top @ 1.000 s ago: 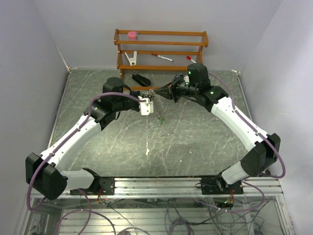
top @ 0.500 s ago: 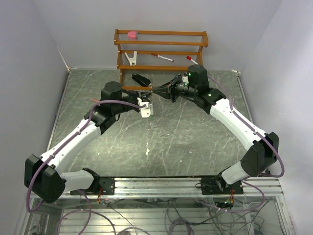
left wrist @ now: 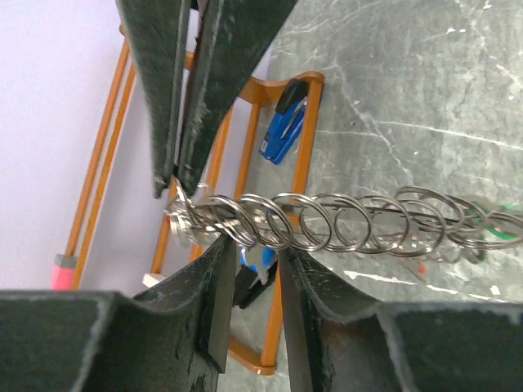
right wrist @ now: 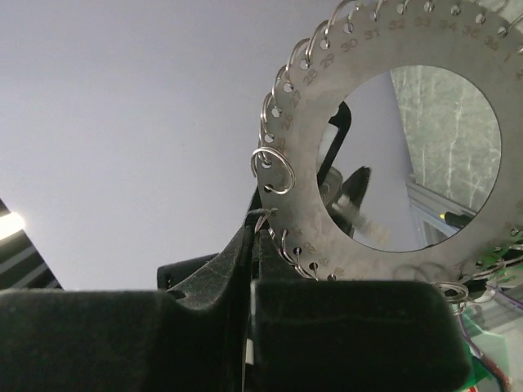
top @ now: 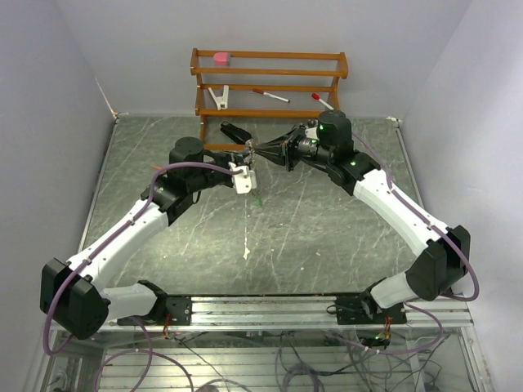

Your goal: Put the keys on the keyring

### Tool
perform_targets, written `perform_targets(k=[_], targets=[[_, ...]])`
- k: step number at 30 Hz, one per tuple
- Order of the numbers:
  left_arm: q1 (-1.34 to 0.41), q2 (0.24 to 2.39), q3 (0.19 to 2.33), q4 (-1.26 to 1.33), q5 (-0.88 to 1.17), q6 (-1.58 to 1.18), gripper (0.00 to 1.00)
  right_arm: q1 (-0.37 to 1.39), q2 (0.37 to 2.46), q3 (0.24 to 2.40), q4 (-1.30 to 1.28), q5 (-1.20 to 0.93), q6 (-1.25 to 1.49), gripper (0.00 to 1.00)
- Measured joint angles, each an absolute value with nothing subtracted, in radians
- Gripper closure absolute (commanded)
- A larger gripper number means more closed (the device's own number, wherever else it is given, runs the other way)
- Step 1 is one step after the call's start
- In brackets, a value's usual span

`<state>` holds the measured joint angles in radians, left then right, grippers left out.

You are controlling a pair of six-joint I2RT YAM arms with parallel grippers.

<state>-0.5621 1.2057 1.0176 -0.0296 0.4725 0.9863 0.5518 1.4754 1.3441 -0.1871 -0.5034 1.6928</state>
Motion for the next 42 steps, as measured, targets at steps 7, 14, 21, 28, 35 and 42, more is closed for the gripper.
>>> perform_targets(k=[7, 14, 21, 28, 35, 42], targets=[[-0.563, 1.194, 1.021, -0.055, 0.474, 0.916, 0.63, 0.557, 1.452, 1.344, -0.161, -0.522, 1.693, 1.0], [-0.56, 1.194, 1.061, -0.06, 0.453, 0.866, 0.65, 0.558, 1.446, 1.32, -0.159, -0.533, 1.688, 1.0], [-0.555, 1.167, 1.089, -0.129, 0.463, 0.863, 0.61, 0.558, 1.438, 1.287, -0.158, -0.535, 1.686, 1.0], [-0.553, 1.14, 1.104, -0.241, 0.506, 0.907, 0.52, 0.557, 1.438, 1.286, -0.157, -0.535, 1.683, 1.0], [-0.544, 1.134, 1.108, -0.276, 0.51, 0.899, 0.53, 0.557, 1.438, 1.286, -0.157, -0.535, 1.678, 1.0], [-0.538, 1.131, 1.152, -0.245, 0.514, 0.839, 0.55, 0.557, 1.438, 1.286, -0.158, -0.535, 1.668, 1.0]])
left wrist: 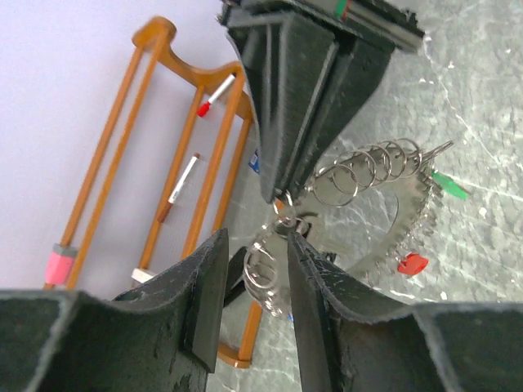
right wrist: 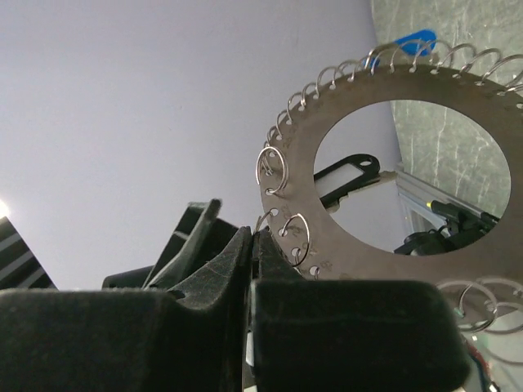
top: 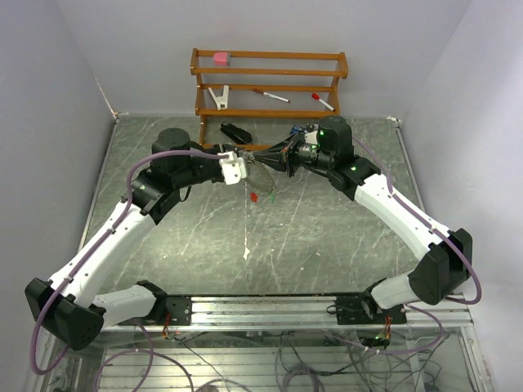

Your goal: Put the keys on the keyring

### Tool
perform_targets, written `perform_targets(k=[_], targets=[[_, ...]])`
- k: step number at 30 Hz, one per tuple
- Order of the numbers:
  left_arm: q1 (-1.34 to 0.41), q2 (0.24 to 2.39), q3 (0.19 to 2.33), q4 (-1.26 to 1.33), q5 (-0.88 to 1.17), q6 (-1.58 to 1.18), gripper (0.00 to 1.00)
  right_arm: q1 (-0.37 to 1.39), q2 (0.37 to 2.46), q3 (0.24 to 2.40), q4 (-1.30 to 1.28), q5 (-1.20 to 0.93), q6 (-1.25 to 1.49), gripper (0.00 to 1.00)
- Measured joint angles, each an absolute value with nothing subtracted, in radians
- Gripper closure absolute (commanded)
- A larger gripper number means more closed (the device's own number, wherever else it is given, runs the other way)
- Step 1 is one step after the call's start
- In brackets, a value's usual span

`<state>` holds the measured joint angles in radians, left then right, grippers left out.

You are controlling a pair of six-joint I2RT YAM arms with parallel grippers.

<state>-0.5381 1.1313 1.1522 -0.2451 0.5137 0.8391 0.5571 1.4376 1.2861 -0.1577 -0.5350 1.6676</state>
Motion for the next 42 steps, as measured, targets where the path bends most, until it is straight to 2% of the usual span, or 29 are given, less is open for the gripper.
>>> perform_targets(k=[13, 30, 38, 42], targets=[[-0.538, 1.139, 1.188, -0.245, 0.593, 0.803, 0.63, 0.557, 1.438, 1.286, -0.158, -0.535, 1.664, 1.0], [-0.538, 1.161, 1.198, -0.281, 0.607, 0.765, 0.6, 0.557, 1.438, 1.286, -0.155, -0.534, 1.665, 1.0], [-0.538, 1.174, 1.196, -0.265, 0.593, 0.749, 0.63, 0.557, 1.438, 1.286, -0.155, -0.535, 1.668, 1.0], [-0.538, 1.176, 1.195, -0.244, 0.58, 0.741, 0.69, 0.558, 1.438, 1.286, -0.154, -0.535, 1.672, 1.0]])
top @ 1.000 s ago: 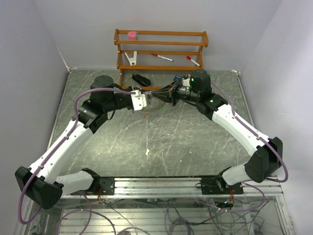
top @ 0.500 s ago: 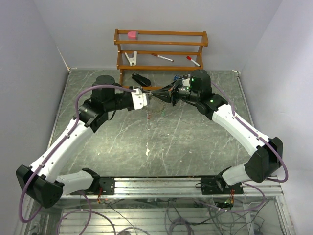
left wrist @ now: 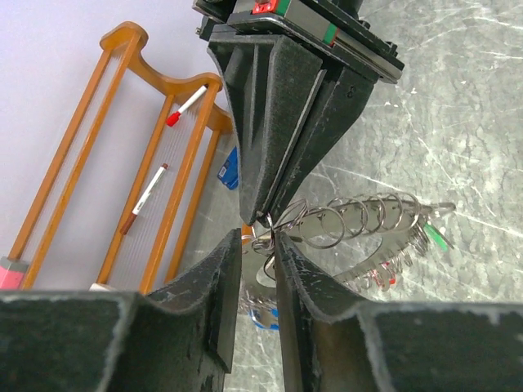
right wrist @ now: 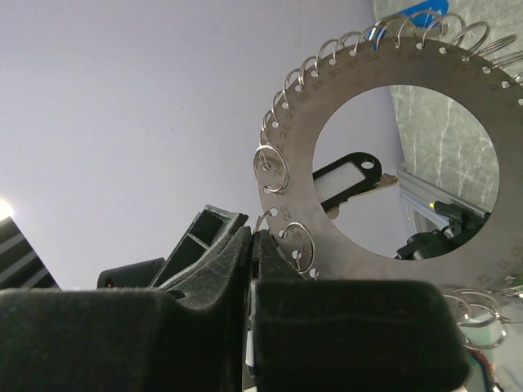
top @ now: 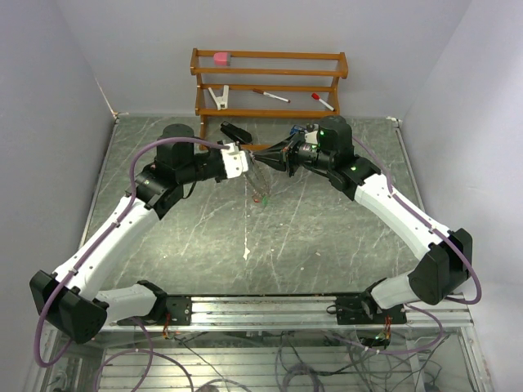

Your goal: Put the keys on the keyring

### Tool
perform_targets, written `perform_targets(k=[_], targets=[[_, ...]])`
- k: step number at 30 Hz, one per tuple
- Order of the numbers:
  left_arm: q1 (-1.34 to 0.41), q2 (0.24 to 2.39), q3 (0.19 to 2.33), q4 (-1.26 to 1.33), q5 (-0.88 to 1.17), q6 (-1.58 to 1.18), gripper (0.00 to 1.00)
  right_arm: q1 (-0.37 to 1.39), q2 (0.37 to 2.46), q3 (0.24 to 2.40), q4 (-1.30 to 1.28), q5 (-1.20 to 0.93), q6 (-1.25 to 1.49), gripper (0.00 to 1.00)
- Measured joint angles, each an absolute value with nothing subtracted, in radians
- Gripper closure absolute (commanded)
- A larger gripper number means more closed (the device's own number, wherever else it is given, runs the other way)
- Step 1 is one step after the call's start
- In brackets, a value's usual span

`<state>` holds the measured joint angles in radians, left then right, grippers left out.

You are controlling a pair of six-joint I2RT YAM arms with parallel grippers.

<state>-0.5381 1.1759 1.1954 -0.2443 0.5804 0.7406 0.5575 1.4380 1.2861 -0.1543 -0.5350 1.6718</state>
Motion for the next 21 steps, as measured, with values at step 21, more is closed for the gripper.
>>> perform_targets(k=[21], targets=[[-0.538, 1.182, 1.177, -0.221, 0.58, 0.727, 0.67, 0.557, 1.438, 1.287, -0.142, -0.535, 1.684, 1.0]])
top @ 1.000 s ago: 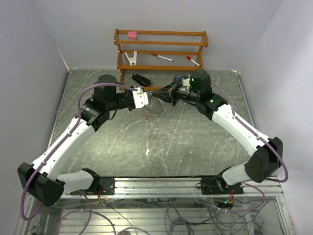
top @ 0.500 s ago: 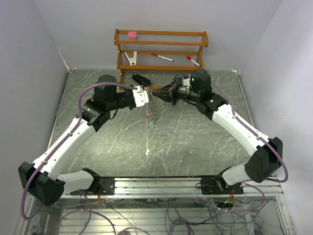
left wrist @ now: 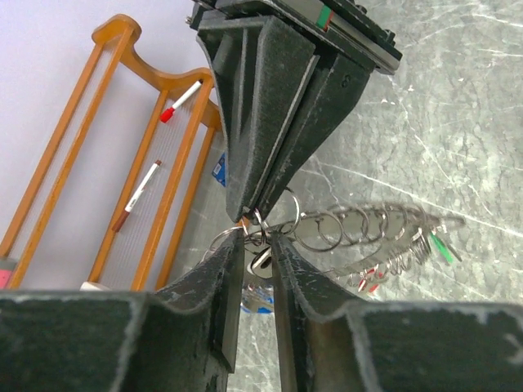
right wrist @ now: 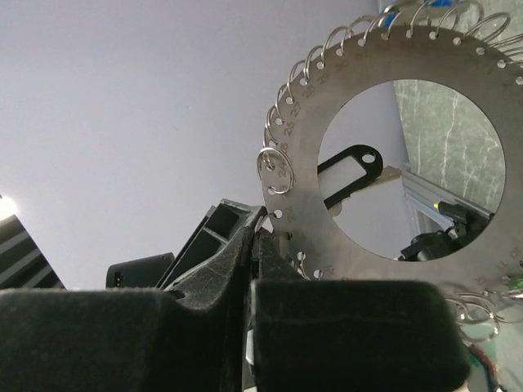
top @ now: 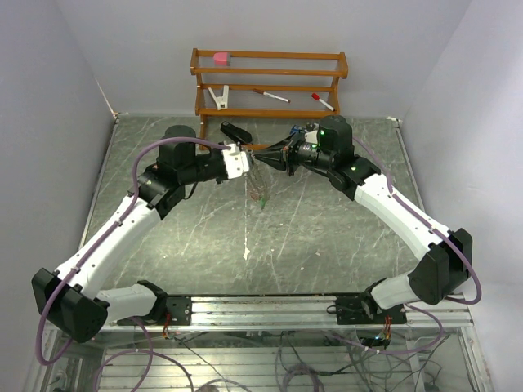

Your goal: Put the keys on the keyring

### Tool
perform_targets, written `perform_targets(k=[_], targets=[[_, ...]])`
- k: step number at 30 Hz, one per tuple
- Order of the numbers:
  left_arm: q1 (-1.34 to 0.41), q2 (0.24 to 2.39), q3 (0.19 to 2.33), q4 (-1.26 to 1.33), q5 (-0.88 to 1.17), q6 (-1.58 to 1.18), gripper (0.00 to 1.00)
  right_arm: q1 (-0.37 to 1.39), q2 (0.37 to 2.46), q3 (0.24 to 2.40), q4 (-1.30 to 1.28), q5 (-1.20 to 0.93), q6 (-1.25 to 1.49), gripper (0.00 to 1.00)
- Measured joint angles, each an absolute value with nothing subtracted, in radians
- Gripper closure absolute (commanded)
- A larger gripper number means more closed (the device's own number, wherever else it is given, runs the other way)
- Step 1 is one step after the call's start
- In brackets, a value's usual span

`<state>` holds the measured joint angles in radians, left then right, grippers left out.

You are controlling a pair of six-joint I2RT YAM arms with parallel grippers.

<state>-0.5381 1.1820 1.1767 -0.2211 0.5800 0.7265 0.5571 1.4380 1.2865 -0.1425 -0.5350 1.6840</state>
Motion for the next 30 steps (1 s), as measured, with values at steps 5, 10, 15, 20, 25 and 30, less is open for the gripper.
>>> perform_targets(k=[5, 10, 15, 20, 25, 30], targets=[[-0.538, 1.189, 1.164, -0.215, 0.58, 0.729, 0.65, 0.557, 1.438, 1.287, -0.14, -0.535, 1.684, 1.0], [-0.538, 1.194, 1.162, -0.207, 0.579, 0.73, 0.67, 0.556, 1.438, 1.287, -0.139, -0.535, 1.684, 1.0], [-0.538, 1.195, 1.162, -0.206, 0.572, 0.733, 0.71, 0.557, 1.438, 1.286, -0.139, -0.535, 1.687, 1.0], [-0.538, 1.199, 1.164, -0.207, 0.573, 0.733, 0.82, 0.557, 1.438, 1.286, -0.132, -0.535, 1.687, 1.0], [-0.538, 1.199, 1.164, -0.208, 0.573, 0.733, 0.91, 0.556, 1.438, 1.284, -0.129, -0.535, 1.688, 1.0], [-0.537, 1.199, 1.164, -0.22, 0.572, 0.733, 0.8, 0.556, 1.438, 1.271, -0.118, -0.535, 1.693, 1.0]])
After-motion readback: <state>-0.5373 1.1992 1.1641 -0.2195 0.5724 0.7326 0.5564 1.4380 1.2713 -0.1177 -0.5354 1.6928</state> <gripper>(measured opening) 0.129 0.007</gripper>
